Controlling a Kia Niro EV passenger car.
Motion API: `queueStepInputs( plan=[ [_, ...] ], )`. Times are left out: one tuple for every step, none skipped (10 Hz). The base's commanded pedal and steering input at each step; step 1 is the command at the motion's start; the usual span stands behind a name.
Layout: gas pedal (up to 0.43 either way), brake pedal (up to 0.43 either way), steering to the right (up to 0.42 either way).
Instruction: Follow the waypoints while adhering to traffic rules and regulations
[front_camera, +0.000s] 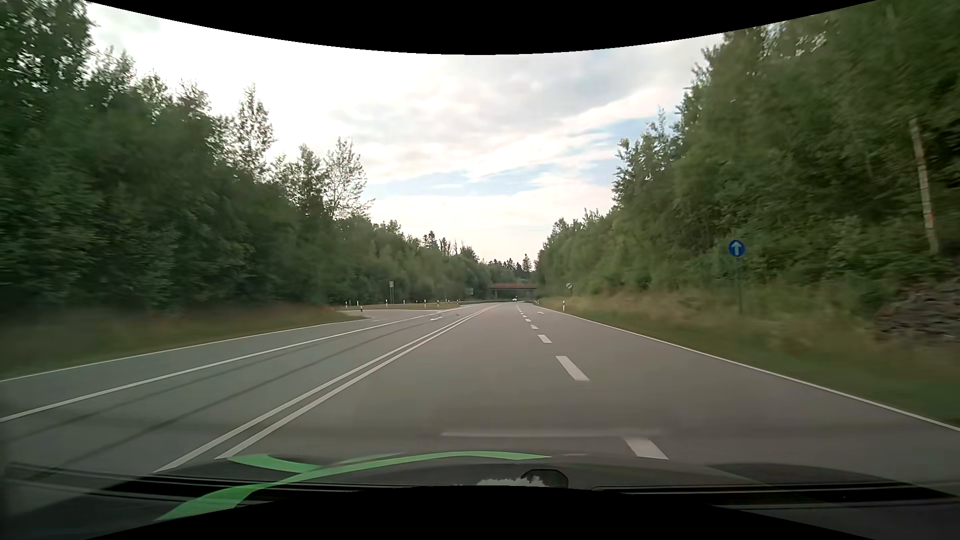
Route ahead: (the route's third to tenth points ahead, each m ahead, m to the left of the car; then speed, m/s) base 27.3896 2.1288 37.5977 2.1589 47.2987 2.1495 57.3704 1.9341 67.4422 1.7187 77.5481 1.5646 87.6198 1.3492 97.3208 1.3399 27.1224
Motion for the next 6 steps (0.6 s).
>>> queueStepInputs(
  plan=[
    [0.169,0.000,-0.004],
    [0.169,0.000,-0.002],
    [0.169,0.000,-0.002],
    [0.169,0.000,-0.002],
    [0.169,0.000,-0.002],
    [0.157,0.000,-0.002]
  ],
)
